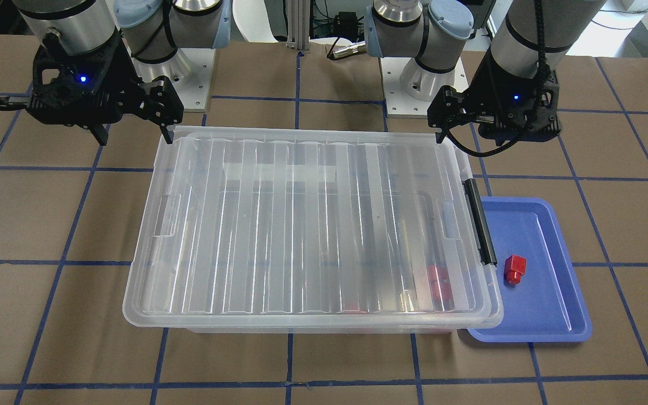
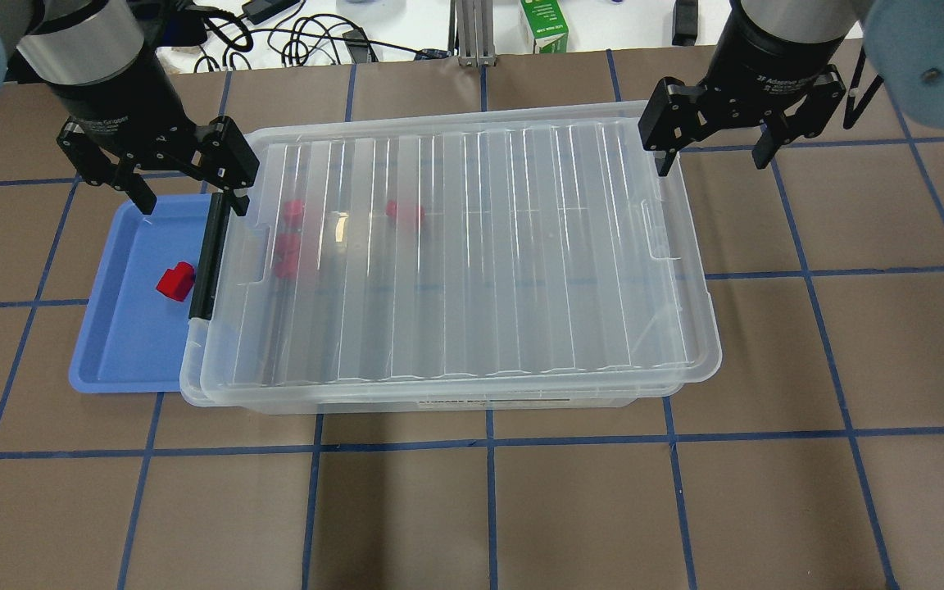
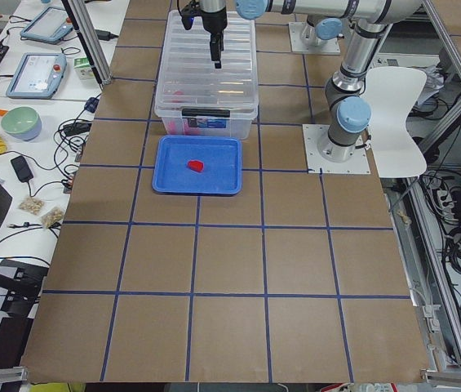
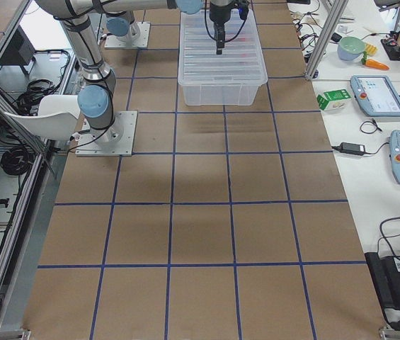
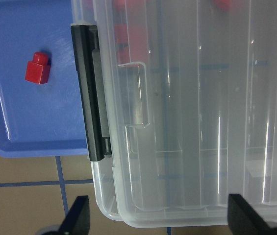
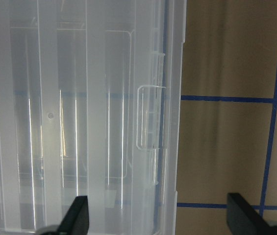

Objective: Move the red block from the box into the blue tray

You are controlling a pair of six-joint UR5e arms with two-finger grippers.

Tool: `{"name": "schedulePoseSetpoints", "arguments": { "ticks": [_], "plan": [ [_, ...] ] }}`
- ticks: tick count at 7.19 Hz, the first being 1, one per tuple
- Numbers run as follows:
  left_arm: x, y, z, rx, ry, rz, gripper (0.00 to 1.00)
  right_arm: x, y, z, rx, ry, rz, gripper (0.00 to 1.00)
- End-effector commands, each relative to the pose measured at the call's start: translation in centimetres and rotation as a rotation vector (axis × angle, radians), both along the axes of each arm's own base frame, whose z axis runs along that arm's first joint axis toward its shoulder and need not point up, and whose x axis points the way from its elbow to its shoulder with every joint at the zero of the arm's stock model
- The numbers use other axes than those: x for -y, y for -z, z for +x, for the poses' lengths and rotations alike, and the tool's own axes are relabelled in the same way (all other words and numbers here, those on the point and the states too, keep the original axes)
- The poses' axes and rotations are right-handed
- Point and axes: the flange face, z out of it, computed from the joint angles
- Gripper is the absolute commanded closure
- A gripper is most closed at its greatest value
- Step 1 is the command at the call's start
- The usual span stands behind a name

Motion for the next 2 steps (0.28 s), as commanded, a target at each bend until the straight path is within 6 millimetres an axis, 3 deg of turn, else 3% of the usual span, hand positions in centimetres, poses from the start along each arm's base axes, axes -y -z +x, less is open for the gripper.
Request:
{"name": "schedulePoseSetpoints", "arguments": {
  "ticks": [1, 2],
  "plan": [
    [0.01, 0.16, 0.05, 0.005, 0.002, 0.005, 0.00, 0.08, 0.13, -0.04, -0.004, 0.000, 0.003, 0.00],
    [-0.06, 0.52, 0.05, 0.005, 0.002, 0.013, 0.00, 0.08, 0.13, -0.04, -0.004, 0.000, 0.003, 0.00]
  ]
}}
